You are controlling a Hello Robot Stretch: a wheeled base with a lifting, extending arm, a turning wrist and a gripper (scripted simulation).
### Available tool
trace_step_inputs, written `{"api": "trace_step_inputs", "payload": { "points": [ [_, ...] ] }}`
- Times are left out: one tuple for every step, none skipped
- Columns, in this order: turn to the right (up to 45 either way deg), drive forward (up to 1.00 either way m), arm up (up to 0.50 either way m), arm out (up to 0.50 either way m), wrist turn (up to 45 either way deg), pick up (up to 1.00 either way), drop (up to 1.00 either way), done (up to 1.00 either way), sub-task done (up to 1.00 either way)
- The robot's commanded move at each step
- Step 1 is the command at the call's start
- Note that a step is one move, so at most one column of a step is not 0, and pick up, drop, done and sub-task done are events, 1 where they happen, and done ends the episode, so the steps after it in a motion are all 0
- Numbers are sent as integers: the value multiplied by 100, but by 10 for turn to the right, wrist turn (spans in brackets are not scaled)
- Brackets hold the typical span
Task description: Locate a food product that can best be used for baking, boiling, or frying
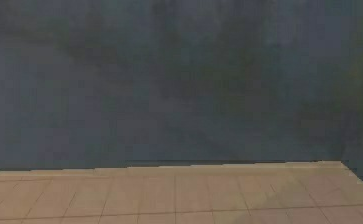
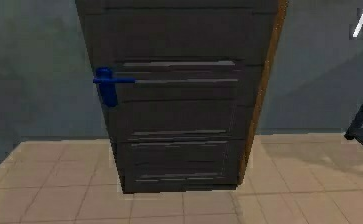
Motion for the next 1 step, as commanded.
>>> {"api": "trace_step_inputs", "payload": {
  "points": [
    [0, 60, 0, 0, 0, 0, 0, 0, 0]
  ]
}}
